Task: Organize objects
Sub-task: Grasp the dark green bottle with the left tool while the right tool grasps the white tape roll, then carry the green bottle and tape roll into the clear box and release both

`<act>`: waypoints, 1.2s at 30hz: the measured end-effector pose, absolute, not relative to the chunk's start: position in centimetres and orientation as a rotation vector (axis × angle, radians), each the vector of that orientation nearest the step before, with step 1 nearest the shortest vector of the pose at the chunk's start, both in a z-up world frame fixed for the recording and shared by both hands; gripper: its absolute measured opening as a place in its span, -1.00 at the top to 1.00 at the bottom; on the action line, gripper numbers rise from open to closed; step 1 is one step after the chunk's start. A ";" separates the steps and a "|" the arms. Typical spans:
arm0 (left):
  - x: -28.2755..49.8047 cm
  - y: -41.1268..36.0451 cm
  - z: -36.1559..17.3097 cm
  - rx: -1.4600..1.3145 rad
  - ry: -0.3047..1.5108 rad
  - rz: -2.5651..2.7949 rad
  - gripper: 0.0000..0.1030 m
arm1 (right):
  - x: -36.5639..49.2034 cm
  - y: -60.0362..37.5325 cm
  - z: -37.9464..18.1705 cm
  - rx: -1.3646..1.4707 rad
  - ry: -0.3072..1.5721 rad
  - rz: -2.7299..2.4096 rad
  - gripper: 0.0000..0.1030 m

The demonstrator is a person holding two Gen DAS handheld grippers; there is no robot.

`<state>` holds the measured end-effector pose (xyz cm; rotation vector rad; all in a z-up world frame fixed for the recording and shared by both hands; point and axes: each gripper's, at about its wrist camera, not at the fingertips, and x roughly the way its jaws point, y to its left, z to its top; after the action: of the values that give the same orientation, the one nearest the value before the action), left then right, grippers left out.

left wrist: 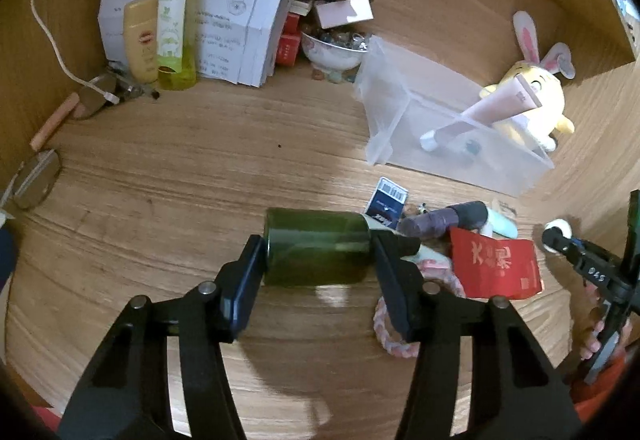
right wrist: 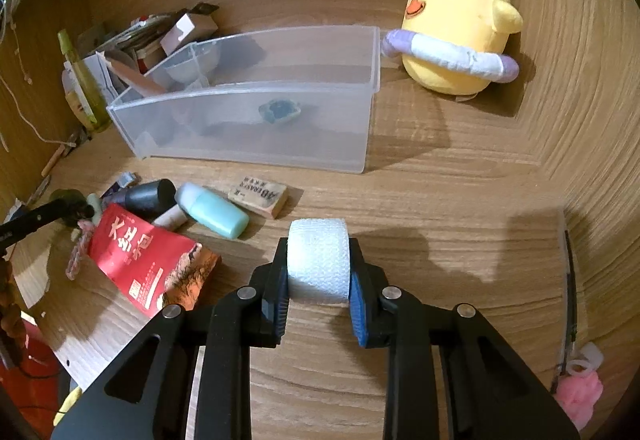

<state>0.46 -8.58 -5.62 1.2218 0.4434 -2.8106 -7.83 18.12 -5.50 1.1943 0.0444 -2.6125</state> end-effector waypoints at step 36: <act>-3.0 -5.4 3.2 0.924 0.326 -2.963 -0.05 | -10.9 15.9 2.9 0.827 0.064 -2.660 0.56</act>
<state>-3.03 -5.40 3.22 0.9243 0.3260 -2.9631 -10.92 15.91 2.91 0.8273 0.0636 -2.6596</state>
